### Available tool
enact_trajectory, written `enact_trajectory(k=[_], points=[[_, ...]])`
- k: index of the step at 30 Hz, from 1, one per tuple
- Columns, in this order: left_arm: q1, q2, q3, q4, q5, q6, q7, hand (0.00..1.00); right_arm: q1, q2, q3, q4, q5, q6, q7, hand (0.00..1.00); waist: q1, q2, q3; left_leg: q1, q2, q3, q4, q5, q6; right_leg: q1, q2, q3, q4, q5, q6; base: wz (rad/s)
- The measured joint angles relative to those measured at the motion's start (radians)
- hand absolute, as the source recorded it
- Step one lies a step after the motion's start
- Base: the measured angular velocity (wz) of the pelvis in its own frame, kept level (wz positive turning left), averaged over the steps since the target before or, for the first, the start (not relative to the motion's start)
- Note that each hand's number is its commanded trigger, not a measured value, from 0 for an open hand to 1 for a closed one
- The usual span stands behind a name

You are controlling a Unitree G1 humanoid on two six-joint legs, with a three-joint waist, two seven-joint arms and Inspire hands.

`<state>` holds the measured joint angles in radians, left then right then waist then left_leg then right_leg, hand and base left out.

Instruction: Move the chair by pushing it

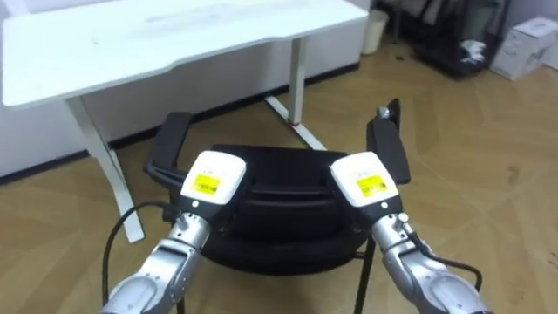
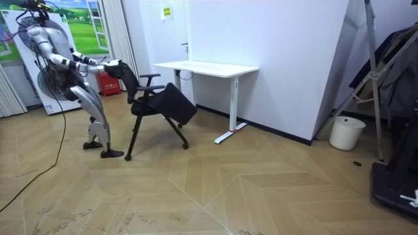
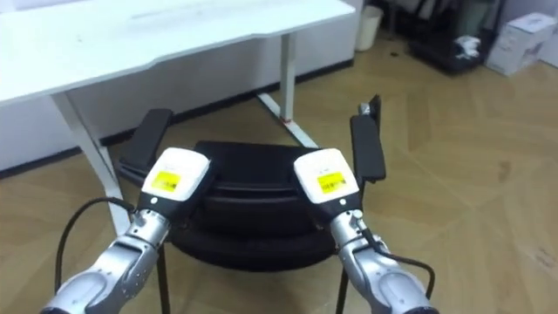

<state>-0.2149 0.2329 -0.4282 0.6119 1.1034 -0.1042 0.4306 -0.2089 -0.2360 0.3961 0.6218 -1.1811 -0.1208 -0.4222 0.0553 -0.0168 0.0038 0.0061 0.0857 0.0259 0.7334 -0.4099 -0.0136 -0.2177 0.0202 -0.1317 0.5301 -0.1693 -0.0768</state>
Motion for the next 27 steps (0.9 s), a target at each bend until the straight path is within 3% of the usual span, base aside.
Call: enact_trajectory(k=[2,4,7,9,12,13,14,15,17,18,19,20,22,25,27], points=[[0.005,-0.005,0.0,0.008,-0.002,0.003,-0.006,1.0,-0.008,0.0,0.001,0.021,0.007,-0.018,0.017,1.0,0.024,-0.009,0.0045,-0.065,0.045,0.015,0.185,0.115,-0.03,0.047,0.01,-0.008,0.025,-0.054,-0.027,0.21],[0.006,-0.003,0.0,0.002,-0.002,0.003,-0.002,1.0,-0.006,-0.001,0.001,0.018,0.009,-0.019,0.017,1.0,0.028,-0.02,0.007,-0.112,0.071,0.03,0.244,0.174,-0.034,0.07,0.007,-0.031,0.025,-0.078,-0.031,0.33],[-0.002,0.004,-0.004,-0.001,0.001,0.003,0.002,1.0,-0.015,-0.001,0.002,0.025,0.022,-0.022,0.018,1.0,0.033,-0.044,0.0147,-0.158,0.105,0.048,0.214,0.169,-0.034,0.115,0.0,-0.071,0.015,-0.105,-0.062,0.35],[0.0,0.004,-0.007,-0.002,0.002,0.004,0.01,1.0,-0.013,-0.004,0.001,0.025,0.027,-0.028,0.016,1.0,0.033,-0.053,0.0161,-0.18,0.107,0.058,0.141,0.169,-0.034,0.144,-0.002,-0.08,-0.013,-0.116,-0.059,0.29],[0.022,0.013,-0.007,-0.037,0.005,0.017,0.02,1.0,-0.013,-0.004,0.005,0.017,0.029,-0.033,0.016,1.0,0.039,-0.068,0.0125,-0.226,0.079,0.086,-0.051,0.173,-0.036,0.17,-0.008,-0.08,-0.057,-0.127,-0.051,0.05],[0.032,0.017,-0.007,-0.052,0.005,0.023,0.022,1.0,-0.011,-0.004,0.004,0.009,0.029,-0.034,0.017,1.0,0.037,-0.071,0.0123,-0.239,0.053,0.085,-0.158,0.184,-0.045,0.183,-0.014,-0.082,-0.077,-0.127,-0.051,0.05],[0.04,0.016,-0.006,-0.066,0.005,0.029,0.022,1.0,-0.004,-0.01,0.004,-0.006,0.028,-0.033,0.017,1.0,0.037,-0.07,0.0108,-0.251,0.027,0.091,-0.26,0.216,-0.043,0.198,-0.019,-0.09,-0.098,-0.126,-0.053,0.04],[0.046,0.016,-0.006,-0.073,0.005,0.031,0.022,1.0,0.0,-0.012,0.005,-0.013,0.027,-0.033,0.017,1.0,0.04,-0.069,0.0099,-0.252,0.018,0.093,-0.313,0.238,-0.039,0.206,-0.021,-0.09,-0.106,-0.125,-0.053,-0.07],[0.06,0.02,-0.006,-0.1,0.011,0.034,0.021,1.0,0.01,-0.019,0.012,-0.031,0.027,-0.031,0.013,1.0,0.063,-0.069,0.0065,-0.243,-0.019,0.096,-0.495,0.355,-0.027,0.234,-0.018,-0.083,-0.138,-0.132,-0.044,-0.17],[0.062,0.022,-0.006,-0.106,0.011,0.034,0.02,1.0,0.01,-0.02,0.012,-0.035,0.027,-0.031,0.013,1.0,0.068,-0.07,0.005,-0.239,-0.027,0.094,-0.525,0.381,-0.027,0.239,-0.017,-0.078,-0.142,-0.137,-0.041,-0.18],[0.063,0.024,-0.002,-0.118,0.012,0.035,0.018,1.0,0.011,-0.02,0.012,-0.043,0.027,-0.03,0.011,1.0,0.079,-0.072,-0.0035,-0.233,-0.035,0.09,-0.556,0.432,-0.02,0.244,-0.017,-0.067,-0.148,-0.143,-0.035,-0.07],[0.062,0.024,0.009,-0.131,0.02,0.036,0.012,1.0,0.011,-0.02,0.011,-0.056,0.027,-0.021,0.007,1.0,0.08,-0.073,-0.0052,-0.23,-0.05,0.079,-0.572,0.463,-0.003,0.252,-0.02,-0.066,-0.157,-0.149,-0.025,0.0],[0.061,0.024,0.025,-0.144,0.031,0.034,0.008,1.0,0.01,-0.016,0.011,-0.072,0.026,-0.005,0.006,1.0,0.081,-0.081,-0.0032,-0.221,-0.07,0.083,-0.571,0.48,0.013,0.273,-0.034,-0.067,-0.17,-0.16,-0.01,0.07],[0.053,0.031,0.029,-0.156,0.037,0.032,-0.006,1.0,0.01,-0.017,0.012,-0.078,0.034,0.003,-0.004,1.0,0.086,-0.117,-0.0001,-0.194,-0.115,0.118,-0.562,0.45,0.044,0.308,-0.087,-0.072,-0.163,-0.192,0.031,0.05],[0.04,0.035,0.031,-0.156,0.037,0.032,-0.009,1.0,-0.004,-0.017,0.016,-0.078,0.04,0.011,0.001,1.0,0.093,-0.128,0.0039,-0.176,-0.134,0.141,-0.551,0.416,0.061,0.282,-0.131,-0.106,-0.059,-0.203,0.052,-0.03]])
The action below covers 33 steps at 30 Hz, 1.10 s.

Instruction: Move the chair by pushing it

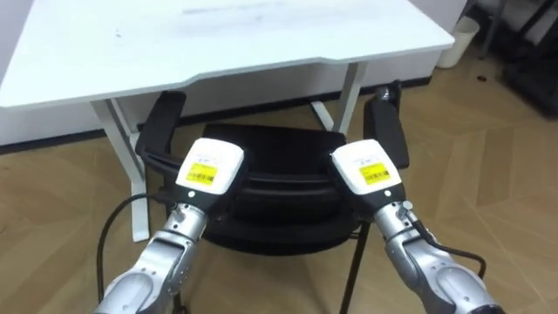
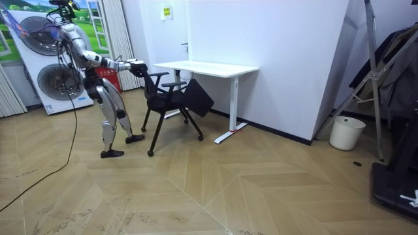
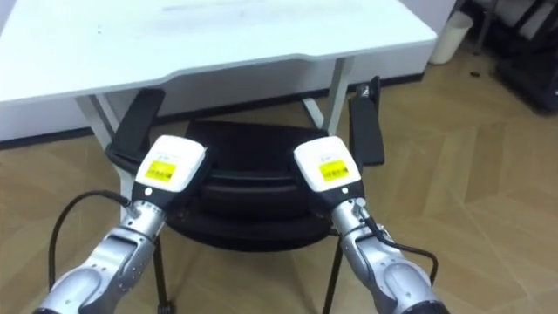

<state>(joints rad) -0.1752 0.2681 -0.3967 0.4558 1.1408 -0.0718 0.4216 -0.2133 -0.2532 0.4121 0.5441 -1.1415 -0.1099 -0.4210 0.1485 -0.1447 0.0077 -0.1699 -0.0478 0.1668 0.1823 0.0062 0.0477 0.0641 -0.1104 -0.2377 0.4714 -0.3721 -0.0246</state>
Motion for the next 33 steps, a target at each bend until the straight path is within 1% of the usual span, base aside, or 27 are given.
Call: enact_trajectory(k=[1,2,3,4,5,6,7,8,10,12,13,14,15,17,18,19,20,22,23,25,27,28,29,30,31,32,33], points=[[-0.009,0.0,0.0,0.003,0.0,0.001,-0.009,1.0,-0.006,0.001,0.001,0.001,0.003,0.003,0.012,1.0,0.003,-0.001,0.0014,0.013,-0.01,0.005,0.021,-0.026,0.009,-0.032,-0.036,-0.026,0.115,0.008,0.017,0.05],[-0.016,0.002,-0.001,0.007,0.0,-0.002,-0.018,1.0,-0.004,0.001,0.003,0.005,0.011,0.004,0.019,1.0,0.0,-0.004,0.0053,0.032,-0.017,0.008,0.057,-0.051,0.015,-0.045,-0.068,-0.04,0.208,0.032,0.05,0.16],[-0.018,0.002,-0.004,0.011,0.0,-0.003,-0.02,1.0,0.0,0.002,0.003,0.007,0.014,0.004,0.019,1.0,-0.005,-0.004,0.009,0.044,-0.015,0.013,0.074,-0.069,0.021,-0.045,-0.08,-0.046,0.244,0.049,0.053,0.27],[-0.021,0.002,-0.011,0.019,0.0,-0.004,-0.02,1.0,0.009,0.004,0.005,0.014,0.018,0.005,0.014,1.0,-0.008,0.002,0.0126,0.069,-0.014,0.012,0.102,-0.108,0.029,-0.046,-0.094,-0.047,0.312,0.097,0.053,0.2],[-0.02,0.0,-0.012,0.02,0.0,-0.006,-0.02,1.0,0.01,0.008,0.005,0.02,0.019,0.005,0.009,1.0,-0.008,0.004,0.0146,0.081,-0.014,0.008,0.111,-0.123,0.033,-0.049,-0.1,-0.048,0.341,0.127,0.055,0.1],[-0.023,0.006,-0.015,0.031,0.0,-0.014,-0.015,1.0,0.011,0.015,0.01,0.032,0.026,0.007,-0.002,1.0,-0.007,0.014,0.0137,0.102,-0.008,-0.009,0.124,-0.152,0.035,-0.066,-0.1,-0.05,0.395,0.19,0.057,0.0],[-0.039,0.01,-0.022,0.047,0.0,-0.021,-0.009,1.0,0.008,0.017,0.017,0.036,0.04,0.016,-0.007,1.0,-0.004,0.026,0.0153,0.114,-0.001,-0.028,0.128,-0.173,0.036,-0.094,-0.097,-0.039,0.441,0.202,0.06,0.1],[-0.06,0.012,-0.022,0.058,0.0,-0.025,-0.009,1.0,0.002,0.021,0.018,0.034,0.04,0.027,-0.01,1.0,-0.004,0.035,0.0182,0.115,0.003,-0.045,0.127,-0.186,0.036,-0.145,-0.093,-0.037,0.486,0.161,0.057,0.15],[-0.081,0.013,-0.022,0.079,0.0,-0.036,-0.003,1.0,0.001,0.023,0.029,0.031,0.043,0.052,-0.026,1.0,-0.005,0.04,0.0196,0.13,0.011,-0.066,0.118,-0.197,0.034,-0.227,-0.087,-0.033,0.498,0.121,0.052,0.25],[-0.084,0.02,-0.018,0.083,0.0,-0.047,-0.002,1.0,0.002,0.028,0.04,0.024,0.045,0.068,-0.03,1.0,0.003,0.053,0.0214,0.157,0.028,-0.077,0.107,-0.217,0.024,-0.304,-0.074,-0.025,0.431,0.1,0.048,0.2],[-0.077,0.024,-0.01,0.084,0.0,-0.057,-0.001,1.0,0.007,0.038,0.041,0.027,0.04,0.069,-0.032,1.0,0.001,0.062,0.0273,0.182,0.039,-0.089,0.103,-0.233,0.015,-0.332,-0.061,-0.012,0.33,0.101,0.048,0.26],[-0.07,0.029,-0.008,0.082,0.0,-0.062,0.0,1.0,0.011,0.044,0.041,0.028,0.036,0.069,-0.033,1.0,-0.002,0.062,0.0266,0.193,0.044,-0.094,0.101,-0.24,0.011,-0.341,-0.055,-0.005,0.264,0.107,0.049,0.45],[-0.042,0.038,-0.012,0.06,0.0,-0.073,0.008,1.0,0.031,0.036,0.041,0.021,0.033,0.058,-0.046,1.0,-0.006,0.065,0.0244,0.217,0.048,-0.118,0.091,-0.256,-0.001,-0.345,-0.044,0.019,0.108,0.144,0.052,0.58],[-0.001,0.027,-0.018,0.046,0.001,-0.065,0.027,1.0,0.06,0.014,0.047,0.003,0.013,0.045,-0.064,1.0,-0.01,0.078,0.0132,0.262,0.061,-0.167,0.096,-0.301,-0.023,-0.318,-0.029,0.075,-0.149,0.262,0.074,0.65],[0.008,0.017,-0.016,0.051,0.001,-0.059,0.028,1.0,0.059,0.014,0.047,0.008,0.006,0.045,-0.059,1.0,-0.01,0.073,0.0011,0.265,0.073,-0.177,0.101,-0.308,-0.042,-0.302,-0.011,0.079,-0.167,0.299,0.075,0.53],[0.01,0.011,-0.015,0.054,0.001,-0.049,0.028,1.0,0.059,0.005,0.045,0.005,0.001,0.042,-0.056,1.0,-0.006,0.09,-0.0066,0.264,0.09,-0.192,0.122,-0.326,-0.068,-0.29,0.024,0.089,-0.16,0.317,0.059,0.56],[0.009,0.004,-0.012,0.052,-0.011,-0.043,0.029,1.0,0.054,-0.009,0.046,-0.018,0.001,0.04,-0.044,1.0,-0.009,0.1,-0.013,0.264,0.107,-0.201,0.122,-0.332,-0.087,-0.287,0.032,0.068,-0.147,0.346,0.029,0.6],[0.013,0.016,-0.008,0.055,-0.034,-0.062,0.029,1.0,0.07,-0.029,0.07,-0.063,-0.006,0.032,-0.031,1.0,-0.028,0.114,-0.0135,0.271,0.141,-0.193,0.111,-0.324,-0.115,-0.275,0.046,0.031,-0.134,0.325,0.002,0.6],[0.013,0.033,-0.004,0.053,-0.04,-0.071,0.029,1.0,0.076,-0.018,0.07,-0.078,-0.017,0.037,-0.016,1.0,-0.04,0.11,-0.0113,0.271,0.157,-0.192,0.106,-0.319,-0.126,-0.273,0.051,0.011,-0.122,0.312,-0.01,0.45],[0.01,0.035,0.006,0.053,-0.04,-0.069,0.027,1.0,0.074,-0.011,0.069,-0.096,-0.018,0.04,0.018,1.0,-0.037,0.105,-0.0064,0.268,0.175,-0.192,0.102,-0.324,-0.145,-0.275,0.075,0.009,-0.119,0.302,-0.021,0.15],[0.008,0.038,0.008,0.047,-0.039,-0.069,0.026,1.0,0.067,-0.011,0.061,-0.104,-0.008,0.043,0.052,1.0,-0.037,0.103,0.0008,0.266,0.19,-0.191,0.106,-0.334,-0.148,-0.277,0.091,0.024,-0.107,0.291,-0.013,0.07],[0.008,0.038,0.006,0.044,-0.036,-0.066,0.025,1.0,0.063,-0.009,0.053,-0.104,-0.001,0.038,0.073,1.0,-0.033,0.119,0.0001,0.266,0.227,-0.171,0.108,-0.338,-0.145,-0.284,0.128,0.096,-0.072,0.265,0.014,0.36],[0.001,0.046,0.007,0.037,-0.036,-0.064,0.024,1.0,0.059,-0.012,0.053,-0.115,0.004,0.034,0.087,1.0,-0.041,0.09,0.0089,0.256,0.244,-0.116,0.142,-0.341,-0.146,-0.321,0.128,0.19,0.092,0.175,0.033,0.59],[-0.005,0.049,0.008,0.034,-0.037,-0.065,0.022,1.0,0.066,-0.019,0.054,-0.134,0.002,0.034,0.087,1.0,-0.056,0.058,0.0051,0.243,0.238,-0.103,0.186,-0.351,-0.158,-0.335,0.117,0.247,0.163,0.106,0.043,0.79],[-0.007,0.052,0.015,0.034,-0.038,-0.067,0.021,1.0,0.071,-0.029,0.06,-0.16,-0.008,0.037,0.095,1.0,-0.062,0.041,0.0141,0.2,0.237,-0.114,0.323,-0.381,-0.159,-0.345,0.16,0.296,0.23,0.044,-0.021,0.58],[-0.008,0.037,0.017,0.039,-0.038,-0.067,0.013,1.0,0.081,-0.027,0.059,-0.165,-0.012,0.042,0.1,1.0,-0.064,0.061,0.0113,0.172,0.255,-0.126,0.402,-0.388,-0.151,-0.328,0.182,0.3,0.229,0.039,-0.03,0.18],[-0.003,0.023,0.018,0.055,-0.037,-0.069,0.006,1.0,0.09,-0.03,0.053,-0.163,-0.02,0.044,0.113,1.0,-0.056,0.084,0.0069,0.138,0.284,-0.13,0.522,-0.373,-0.142,-0.3,0.203,0.293,0.208,0.038,-0.033,-0.26]])
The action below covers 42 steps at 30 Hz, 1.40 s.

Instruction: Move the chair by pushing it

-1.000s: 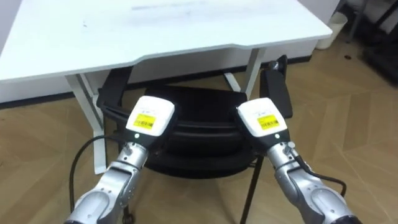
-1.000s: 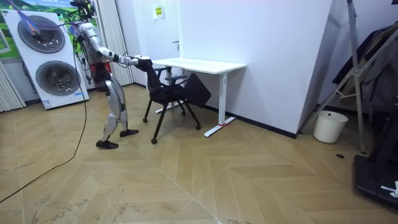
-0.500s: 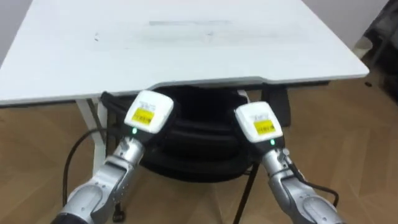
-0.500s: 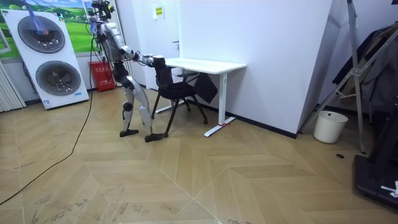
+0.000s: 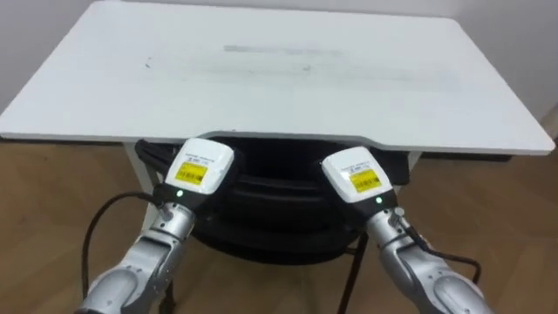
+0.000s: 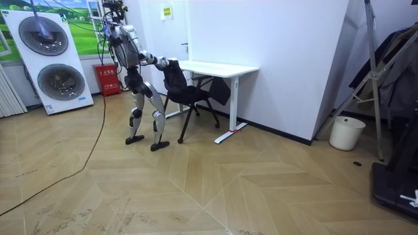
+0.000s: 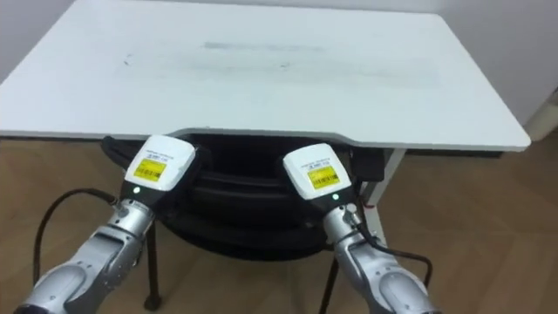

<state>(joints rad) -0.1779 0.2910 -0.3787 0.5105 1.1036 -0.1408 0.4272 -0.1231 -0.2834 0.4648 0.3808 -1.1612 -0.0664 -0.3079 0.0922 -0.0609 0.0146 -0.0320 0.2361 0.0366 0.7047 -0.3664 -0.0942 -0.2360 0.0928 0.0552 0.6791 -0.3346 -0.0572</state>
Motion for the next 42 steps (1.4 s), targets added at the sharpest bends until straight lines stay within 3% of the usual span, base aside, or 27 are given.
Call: enact_trajectory(k=[2,4,7,8,9,11,13,17,19,23,33,36,42], points=[[0.017,0.0,0.0,0.001,0.001,-0.007,0.005,1.0,0.007,0.005,-0.001,0.014,-0.008,-0.009,-0.001,1.0,0.011,0.021,-0.0018,-0.026,0.015,-0.001,0.05,0.032,0.004,0.041,-0.018,-0.073,-0.043,0.007,-0.01,-0.15],[0.012,-0.001,-0.008,0.0,0.003,-0.011,-0.007,1.0,0.026,0.007,-0.014,0.02,-0.01,-0.016,-0.02,1.0,-0.029,0.006,0.0,-0.031,0.005,-0.013,0.024,0.047,0.001,0.071,-0.042,-0.115,-0.083,0.037,-0.003,0.68],[0.021,-0.011,-0.013,-0.018,0.026,-0.013,-0.016,1.0,0.064,-0.003,-0.027,0.0,-0.008,-0.019,-0.04,1.0,-0.036,-0.01,-0.0079,0.008,-0.02,-0.012,-0.109,0.053,0.006,0.087,-0.043,-0.091,-0.146,0.068,0.003,0.39],[0.024,-0.012,-0.013,-0.022,0.029,-0.012,-0.014,0.78,0.065,-0.005,-0.027,-0.001,-0.009,-0.019,-0.042,1.0,-0.036,-0.012,-0.0084,0.02,-0.03,-0.013,-0.146,0.057,0.007,0.088,-0.045,-0.085,-0.159,0.077,0.006,-0.04],[0.025,-0.021,-0.013,-0.024,0.036,-0.012,-0.012,0.0,0.067,-0.017,-0.027,-0.001,-0.009,-0.021,-0.052,0.9,-0.036,-0.008,-0.0112,0.043,-0.054,-0.014,-0.228,0.063,-0.001,0.089,-0.049,-0.08,-0.188,0.1,0.021,-0.06],[0.028,-0.034,-0.013,-0.037,0.044,0.0,-0.008,0.0,0.064,-0.021,-0.028,0.0,-0.006,-0.021,-0.066,0.62,-0.029,-0.003,-0.0152,0.091,-0.086,-0.008,-0.371,0.091,-0.013,0.086,-0.058,-0.06,-0.242,0.139,0.04,-0.19],[0.032,-0.036,-0.013,-0.047,0.043,0.007,-0.007,0.0,0.063,-0.025,-0.028,0.001,-0.003,-0.019,-0.068,0.0,-0.025,0.001,-0.0173,0.113,-0.093,-0.006,-0.438,0.102,-0.023,0.089,-0.058,-0.047,-0.281,0.168,0.052,-0.26],[0.04,-0.052,0.022,-0.052,0.022,0.013,-0.022,0.0,0.068,0.0,-0.034,0.001,0.025,-0.006,-0.039,0.0,-0.015,-0.004,-0.0185,0.141,-0.117,0.012,-0.508,0.134,0.0,0.122,-0.072,-0.031,-0.364,0.228,0.072,-0.1],[0.056,-0.068,0.03,-0.066,-0.014,0.032,-0.027,0.0,0.068,0.013,-0.047,-0.001,0.051,-0.006,-0.013,0.0,-0.017,-0.006,-0.0198,0.155,-0.124,0.012,-0.527,0.141,0.006,0.134,-0.078,-0.031,-0.378,0.236,0.074,0.02],[0.072,-0.081,0.029,-0.083,-0.082,0.048,-0.038,0.0,0.067,0.022,-0.058,-0.004,0.144,-0.003,0.044,0.0,-0.022,-0.003,-0.0216,0.176,-0.125,-0.002,-0.544,0.143,0.011,0.171,-0.077,-0.034,-0.421,0.245,0.084,0.06],[0.091,-0.081,0.031,-0.133,-0.186,0.056,-0.074,0.0,0.066,0.03,-0.08,-0.046,0.224,0.009,0.126,0.0,-0.033,0.004,-0.018,0.192,-0.125,0.0,-0.554,0.143,0.012,0.184,-0.077,-0.031,-0.427,0.25,0.077,0.0],[0.091,-0.079,0.04,-0.144,-0.198,0.058,-0.088,0.0,0.066,0.046,-0.102,-0.053,0.228,-0.001,0.129,0.0,-0.035,0.008,-0.0151,0.191,-0.125,0.001,-0.553,0.143,0.012,0.184,-0.077,-0.031,-0.427,0.25,0.078,0.0],[0.091,-0.084,0.072,-0.182,-0.199,0.061,-0.135,0.0,0.069,0.048,-0.171,-0.087,0.262,-0.058,0.184,0.0,-0.041,0.018,-0.0103,0.177,-0.125,0.003,-0.55,0.147,0.012,0.169,-0.075,-0.027,-0.427,0.259,0.076,-0.01]])
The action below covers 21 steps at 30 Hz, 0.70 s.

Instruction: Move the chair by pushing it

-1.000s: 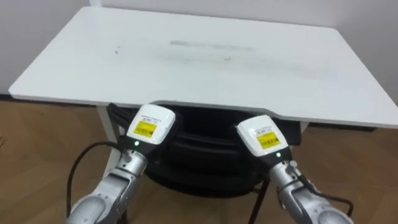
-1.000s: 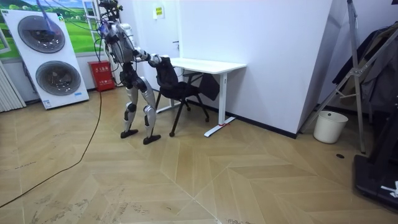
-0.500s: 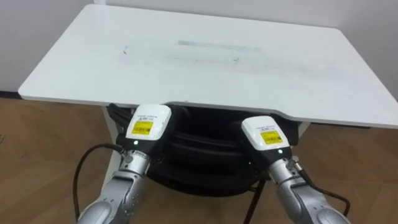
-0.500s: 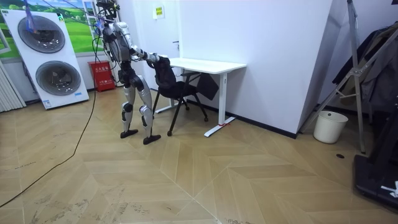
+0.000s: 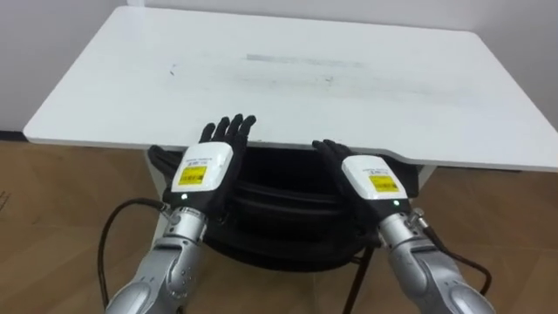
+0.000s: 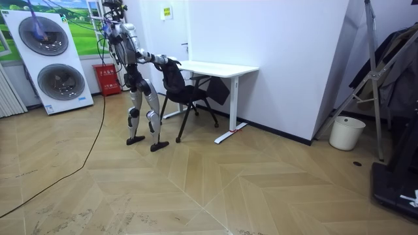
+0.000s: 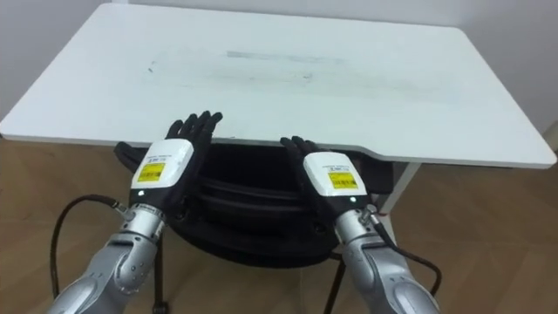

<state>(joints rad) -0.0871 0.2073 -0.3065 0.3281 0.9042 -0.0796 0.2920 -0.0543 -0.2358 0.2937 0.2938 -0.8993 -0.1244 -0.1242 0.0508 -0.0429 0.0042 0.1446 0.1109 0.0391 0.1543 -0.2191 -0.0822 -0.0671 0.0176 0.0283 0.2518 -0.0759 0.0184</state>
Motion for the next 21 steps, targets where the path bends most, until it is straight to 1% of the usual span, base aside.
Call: enact_trajectory(k=[3,4,5,6,7,8,9,10,11,12,13,14,15,16,17,18,19,20,21], points=[[0.0,0.005,0.037,-0.039,0.0,-0.001,-0.045,0.0,0.001,-0.001,-0.048,-0.04,0.0,-0.021,0.027,0.0,-0.003,0.001,-0.0002,-0.029,0.0,0.002,0.002,0.011,0.0,-0.023,0.001,0.002,-0.014,0.02,-0.004,-0.03],[0.0,0.008,0.057,-0.045,0.002,-0.001,-0.054,0.0,0.001,-0.009,-0.064,-0.059,0.001,-0.031,0.028,0.0,-0.011,0.005,0.0022,-0.037,0.0,0.001,0.008,0.012,0.0,-0.025,0.0,0.002,-0.019,0.027,-0.004,0.0],[0.0,0.011,0.068,-0.047,0.002,-0.002,-0.059,0.0,0.002,-0.015,-0.074,-0.073,0.003,-0.037,0.03,0.0,-0.016,0.006,0.0027,-0.041,0.0,0.001,0.011,0.012,0.0,-0.026,0.0,0.002,-0.022,0.03,-0.004,0.0],[0.0,0.027,0.088,-0.077,0.002,-0.002,-0.065,0.0,0.011,-0.04,-0.094,-0.116,0.005,-0.049,0.034,0.0,-0.019,0.007,0.0024,-0.048,0.0,0.001,0.015,0.014,0.0,-0.026,0.0,0.002,-0.035,0.04,-0.004,0.0],[0.0,0.055,0.121,-0.124,0.004,-0.007,-0.071,0.0,0.03,-0.082,-0.118,-0.157,0.006,-0.063,0.034,0.0,-0.011,0.007,0.0025,-0.052,0.0,0.001,0.014,0.018,0.001,-0.025,0.0,0.002,-0.046,0.049,-0.003,-0.03],[0.0,0.093,0.143,-0.125,-0.006,-0.012,-0.071,0.0,0.034,-0.127,-0.134,-0.171,0.013,-0.078,0.035,0.0,-0.004,0.01,0.0044,-0.055,0.0,0.002,0.015,0.021,0.0,-0.024,0.0,0.002,-0.057,0.058,-0.003,0.0],[0.0,0.099,0.164,-0.131,-0.022,-0.016,-0.07,0.0,0.035,-0.145,-0.135,-0.171,0.025,-0.08,0.035,0.0,-0.003,0.01,0.0043,-0.058,0.0,0.002,0.016,0.022,0.0,-0.024,0.0,0.002,-0.065,0.062,-0.002,0.0],[0.0,0.105,0.198,-0.139,-0.036,-0.014,-0.071,0.0,0.037,-0.167,-0.14,-0.186,0.039,-0.078,0.035,0.0,-0.004,0.013,0.0062,-0.069,0.0,0.002,0.02,0.025,0.0,-0.028,0.0,0.003,-0.072,0.067,0.003,0.0],[0.0,0.107,0.21,-0.141,-0.045,-0.014,-0.071,0.0,0.037,-0.175,-0.141,-0.198,0.04,-0.079,0.035,0.0,-0.005,0.014,0.006,-0.077,0.0,0.002,0.024,0.026,-0.001,-0.034,-0.001,0.004,-0.072,0.068,0.004,0.0],[0.0,0.108,0.228,-0.144,-0.048,-0.018,-0.071,0.0,0.043,-0.19,-0.141,-0.228,0.04,-0.082,0.038,0.0,-0.01,0.016,0.0065,-0.091,0.0,0.002,0.031,0.029,-0.001,-0.046,-0.001,0.004,-0.072,0.074,0.0,0.0],[0.001,0.107,0.244,-0.143,-0.048,-0.03,-0.071,0.0,0.055,-0.207,-0.152,-0.251,0.04,-0.1,0.038,0.0,-0.016,0.016,0.0065,-0.097,0.0,0.001,0.031,0.034,-0.002,-0.054,0.0,0.005,-0.072,0.08,-0.005,-0.04],[0.013,0.097,0.265,-0.142,-0.045,-0.047,-0.071,0.0,0.08,-0.208,-0.203,-0.281,0.046,-0.124,0.038,0.0,-0.016,0.019,0.0081,-0.093,0.0,0.004,0.027,0.037,-0.003,-0.054,0.001,0.009,-0.072,0.084,-0.011,-0.08],[0.025,0.089,0.285,-0.142,-0.045,-0.058,-0.07,0.0,0.091,-0.211,-0.231,-0.297,0.052,-0.13,0.037,0.0,-0.018,0.021,0.0084,-0.088,0.0,0.009,0.025,0.037,-0.003,-0.054,0.002,0.014,-0.071,0.084,-0.011,-0.22],[0.044,0.082,0.319,-0.142,-0.045,-0.063,-0.067,0.0,0.1,-0.223,-0.286,-0.316,0.091,-0.137,0.02,0.0,-0.022,0.023,0.0081,-0.079,0.0,0.024,0.021,0.037,-0.003,-0.055,0.005,0.028,-0.069,0.084,-0.01,-0.26],[0.049,0.083,0.331,-0.142,-0.045,-0.064,-0.066,0.0,0.1,-0.226,-0.322,-0.324,0.116,-0.136,-0.007,0.0,-0.024,0.024,0.008,-0.078,0.0,0.031,0.02,0.037,-0.003,-0.056,0.007,0.035,-0.069,0.084,-0.006,-0.31],[0.05,0.085,0.344,-0.143,-0.045,-0.065,-0.066,0.0,0.09,-0.226,-0.415,-0.346,0.165,-0.134,-0.075,0.0,-0.024,0.025,0.0082,-0.081,0.0,0.042,0.018,0.036,-0.002,-0.059,0.007,0.044,-0.077,0.085,0.006,-0.24],[0.051,0.095,0.345,-0.143,-0.051,-0.067,-0.064,0.0,0.067,-0.227,-0.521,-0.355,0.214,-0.133,-0.154,0.0,-0.023,0.025,0.0082,-0.088,0.0,0.046,0.022,0.035,-0.002,-0.061,0.008,0.05,-0.086,0.093,0.008,-0.2],[0.053,0.109,0.346,-0.143,-0.066,-0.072,-0.062,0.0,0.041,-0.23,-0.613,-0.354,0.293,-0.121,-0.232,0.0,-0.023,0.025,0.0079,-0.09,0.0,0.049,0.025,0.035,-0.002,-0.064,0.009,0.052,-0.086,0.095,0.007,-0.1],[0.058,0.117,0.346,-0.143,-0.076,-0.074,-0.058,0.0,0.031,-0.233,-0.651,-0.355,0.335,-0.115,-0.274,0.0,-0.024,0.025,0.0076,-0.09,0.0,0.049,0.025,0.035,-0.002,-0.064,0.01,0.053,-0.086,0.095,0.007,-0.05]])
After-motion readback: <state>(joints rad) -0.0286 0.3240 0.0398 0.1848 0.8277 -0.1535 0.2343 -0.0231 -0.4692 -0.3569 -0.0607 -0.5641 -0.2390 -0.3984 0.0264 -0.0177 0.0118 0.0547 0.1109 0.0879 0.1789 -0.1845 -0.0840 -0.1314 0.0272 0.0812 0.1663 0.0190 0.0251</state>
